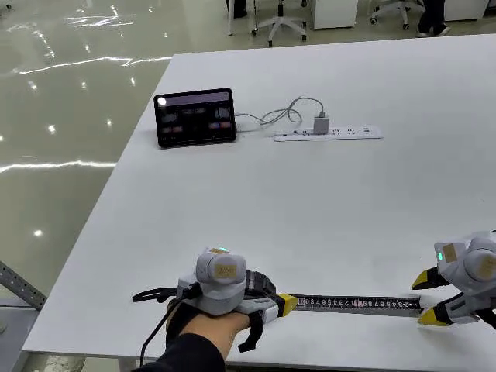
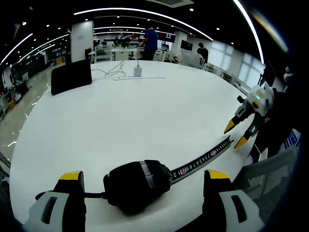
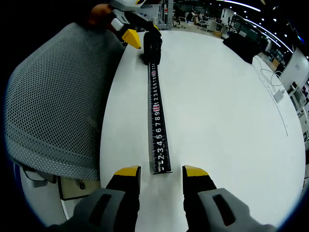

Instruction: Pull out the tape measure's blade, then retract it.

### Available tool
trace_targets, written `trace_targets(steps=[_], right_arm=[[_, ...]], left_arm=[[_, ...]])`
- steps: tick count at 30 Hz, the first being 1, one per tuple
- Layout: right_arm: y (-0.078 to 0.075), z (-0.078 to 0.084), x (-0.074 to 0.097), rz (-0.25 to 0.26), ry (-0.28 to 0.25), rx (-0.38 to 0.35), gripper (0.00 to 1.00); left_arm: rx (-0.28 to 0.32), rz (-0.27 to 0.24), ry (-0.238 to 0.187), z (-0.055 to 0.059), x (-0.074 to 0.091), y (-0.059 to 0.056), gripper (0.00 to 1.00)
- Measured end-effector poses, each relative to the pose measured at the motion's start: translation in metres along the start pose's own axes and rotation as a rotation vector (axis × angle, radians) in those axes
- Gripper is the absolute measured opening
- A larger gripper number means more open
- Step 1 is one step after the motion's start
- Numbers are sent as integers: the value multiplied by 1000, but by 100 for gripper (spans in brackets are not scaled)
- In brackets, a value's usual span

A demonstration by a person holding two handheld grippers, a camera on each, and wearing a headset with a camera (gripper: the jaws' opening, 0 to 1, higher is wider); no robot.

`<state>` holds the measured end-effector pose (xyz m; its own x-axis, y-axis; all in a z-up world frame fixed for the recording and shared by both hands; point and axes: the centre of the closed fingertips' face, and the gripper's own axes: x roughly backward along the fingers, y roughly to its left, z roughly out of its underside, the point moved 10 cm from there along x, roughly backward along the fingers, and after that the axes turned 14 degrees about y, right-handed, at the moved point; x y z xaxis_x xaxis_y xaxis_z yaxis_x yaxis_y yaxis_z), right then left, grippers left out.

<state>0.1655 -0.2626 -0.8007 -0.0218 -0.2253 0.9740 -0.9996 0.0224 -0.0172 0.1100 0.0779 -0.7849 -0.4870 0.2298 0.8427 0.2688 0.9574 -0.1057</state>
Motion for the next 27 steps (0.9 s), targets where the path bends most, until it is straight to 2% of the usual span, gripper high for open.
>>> trace_targets(steps=[5,7,10,11,14,15,20,23,27], right_arm=[[1,0,-2,-20,20,11,23],[1,0,-3,-16,21,18,21],[0,-1,-7,-1,23,29,14],[-1,1,-9,1,43,46,13],[-2,2,-9,-7,48,51,12],[-3,1,-9,-6,50,66,12],[-7,4,-10,-26,44,40,12],[-5,-1,-10,-11,80,110,12],[-7,-6,-13,-24,123,64,12]], left_arm=[[0,2,4,0,0,0,98],[3,12,9,1,-2,-1,96],[-9,16,18,2,-3,-3,96],[-9,18,17,1,-3,-4,95],[-2,60,24,3,-5,-7,89],[-5,55,22,2,-5,-7,89],[-7,50,12,1,-4,-8,86],[14,18,21,-1,-5,-4,82],[46,17,20,-2,-7,-1,79]])
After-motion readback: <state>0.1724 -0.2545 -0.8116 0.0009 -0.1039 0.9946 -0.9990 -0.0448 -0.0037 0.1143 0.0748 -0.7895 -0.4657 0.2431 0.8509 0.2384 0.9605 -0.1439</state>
